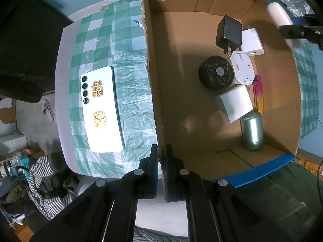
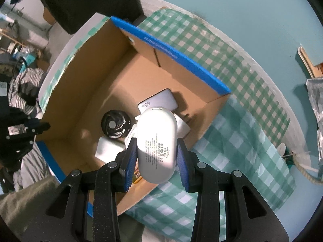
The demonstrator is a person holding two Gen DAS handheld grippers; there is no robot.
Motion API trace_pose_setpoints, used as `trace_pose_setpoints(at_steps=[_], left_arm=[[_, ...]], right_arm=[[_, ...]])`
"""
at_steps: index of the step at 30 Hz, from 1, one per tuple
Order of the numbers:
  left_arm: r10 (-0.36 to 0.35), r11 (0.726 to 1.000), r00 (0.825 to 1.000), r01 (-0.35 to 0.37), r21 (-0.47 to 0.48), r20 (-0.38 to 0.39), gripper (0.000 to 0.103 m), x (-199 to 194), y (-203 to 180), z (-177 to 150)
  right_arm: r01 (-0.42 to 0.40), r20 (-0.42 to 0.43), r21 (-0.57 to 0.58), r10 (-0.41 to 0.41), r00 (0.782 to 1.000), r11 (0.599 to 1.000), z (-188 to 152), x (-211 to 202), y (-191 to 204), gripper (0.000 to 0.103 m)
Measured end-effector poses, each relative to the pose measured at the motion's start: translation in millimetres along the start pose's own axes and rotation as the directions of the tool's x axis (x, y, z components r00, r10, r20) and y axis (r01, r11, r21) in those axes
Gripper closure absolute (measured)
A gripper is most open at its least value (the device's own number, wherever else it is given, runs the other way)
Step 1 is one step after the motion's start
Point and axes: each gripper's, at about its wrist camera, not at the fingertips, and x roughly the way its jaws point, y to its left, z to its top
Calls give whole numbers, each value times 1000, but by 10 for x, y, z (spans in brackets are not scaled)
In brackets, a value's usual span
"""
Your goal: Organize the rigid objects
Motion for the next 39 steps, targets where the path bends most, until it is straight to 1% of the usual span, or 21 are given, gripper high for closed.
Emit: trace_pose_setpoints(at_steps=[9, 15, 17, 19, 20, 23, 27, 31, 33, 35, 39], left_arm=[[-1, 1000, 1000, 1, 1, 1, 99, -2, 8, -7], [2, 1000, 1000, -2, 6, 1, 99, 8, 3, -29], [2, 1000, 1000, -2, 9, 4, 99, 3, -4, -40], [4, 1000, 1000, -4, 9, 5, 99, 3, -6, -43], [4, 1000, 1000, -4, 9, 5, 99, 3, -6, -43], [5, 1000, 1000, -5, 9, 7, 99, 0, -8, -46], [8, 1000, 1000, -8, 9, 11, 99, -12, -13, -46], [11, 1000, 1000, -11, 9, 15, 98, -29, -22, -51], [15, 1000, 1000, -15, 8, 17, 98, -40, -28, -54], [20, 1000, 1000, -20, 6, 24, 95, -64, -30, -53], [26, 1000, 999, -26, -12, 38, 95, -121, -10, -27]], right_arm=[[17, -26, -27, -18, 1000, 999, -36, 137, 57, 66], [33, -24, -20, -34, 999, 999, -69, 103, 63, 66], [39, -15, -18, -39, 999, 999, -78, 75, 54, 62], [34, -9, -9, -34, 999, 999, -101, 48, 43, 52], [34, -5, -4, -34, 999, 999, -110, 38, 39, 50], [35, 4, 4, -35, 999, 999, -132, 8, 31, 49], [22, 30, 46, -23, 999, 999, -175, -79, 5, 47], [21, 64, 86, -26, 998, 996, -228, -187, -24, 39], [21, 78, 112, -30, 997, 994, -262, -248, -55, 38], [23, 92, 131, -35, 995, 991, -293, -302, -78, 38], [33, 131, 201, -60, 990, 979, -389, -471, -170, 36]])
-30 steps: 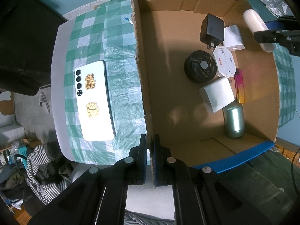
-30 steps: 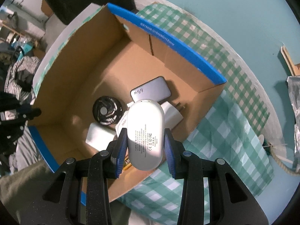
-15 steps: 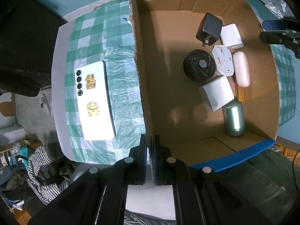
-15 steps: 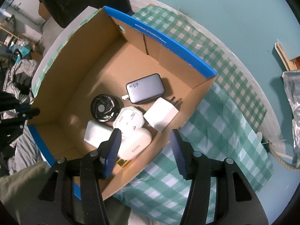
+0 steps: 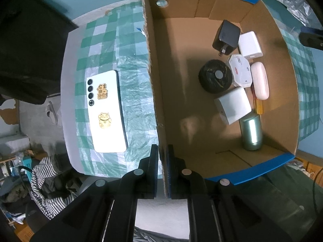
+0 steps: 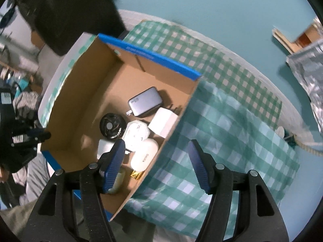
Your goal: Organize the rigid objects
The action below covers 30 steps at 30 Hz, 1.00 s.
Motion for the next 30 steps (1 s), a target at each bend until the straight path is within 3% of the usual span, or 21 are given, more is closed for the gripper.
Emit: trace_pose_setpoints(at_steps=[2, 7, 9, 16, 24, 30], left_arm=[[6, 1000, 1000, -6, -9, 11, 94, -47, 12, 20], [25, 999, 996, -22, -43, 84, 62, -293, 37, 93], [29, 998, 992, -23, -50, 124, 56, -430, 33, 125], [43, 997, 956, -22, -75, 289, 25, -1019, -60, 275], [68, 997, 908, -52, -51, 414, 15, -1454, -285, 359], [38, 997, 874, 0, -79, 484, 12, -1648, -351, 363]], right_arm=[[13, 28, 30, -14, 1000, 999, -22, -95, -50, 34], [40, 89, 91, -48, 995, 995, -82, -345, -179, 33], [61, 110, 121, -74, 991, 991, -106, -453, -232, 32], [118, 189, 196, -156, 970, 973, -208, -811, -370, 31], [98, 324, 312, -203, 924, 945, -409, -1182, -540, 31], [122, 389, 343, -258, 884, 932, -539, -1434, -555, 31]])
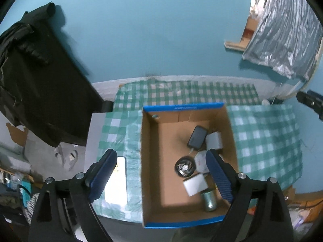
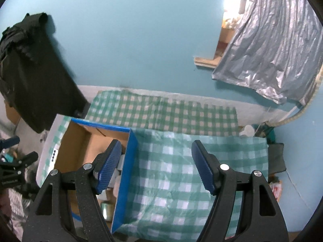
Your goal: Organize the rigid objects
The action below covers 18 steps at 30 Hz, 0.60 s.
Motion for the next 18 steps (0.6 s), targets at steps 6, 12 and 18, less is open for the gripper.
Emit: trace_pose_setpoints(at_steps=[6, 12, 18], left_arm=[[3, 1000, 997, -3, -4, 79, 9, -196, -42, 53], [0, 1000, 992, -2, 11, 126, 6, -313, -107, 71], [20, 999, 989, -25, 32, 144, 5, -371, -199, 69]], right_arm=[[31, 28, 14, -31, 999, 999, -46, -148, -79, 31], [35, 40, 39, -36, 999, 999, -93, -193, -172, 31], [52, 52, 29, -54, 997, 998, -99, -226, -186, 31]])
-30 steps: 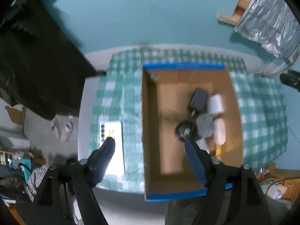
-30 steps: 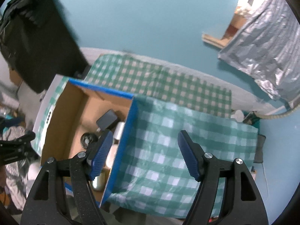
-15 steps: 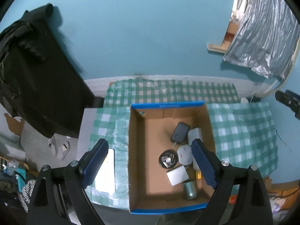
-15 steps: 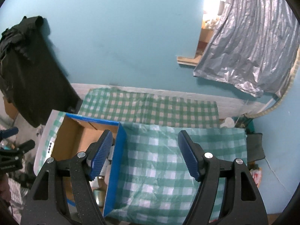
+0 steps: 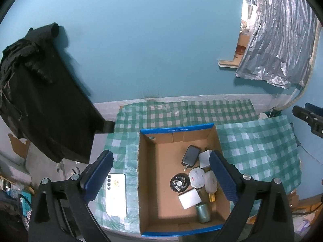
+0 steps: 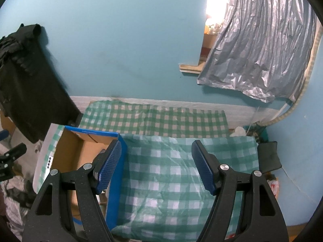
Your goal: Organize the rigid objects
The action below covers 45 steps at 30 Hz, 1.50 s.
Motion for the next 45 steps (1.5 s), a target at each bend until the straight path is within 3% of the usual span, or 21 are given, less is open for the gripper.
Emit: trace_pose_setpoints(at_steps=[18, 45], left_arm=[[16, 999, 999, -17, -40, -34, 1, 41, -1, 13], [31, 999, 999, -32, -18, -38, 1, 20, -69, 7]], right_arm=[[3, 3, -36, -3, 1000, 999, 72, 11, 11, 31], [-5, -14, -51, 4, 1000, 999, 88, 67, 9, 31]])
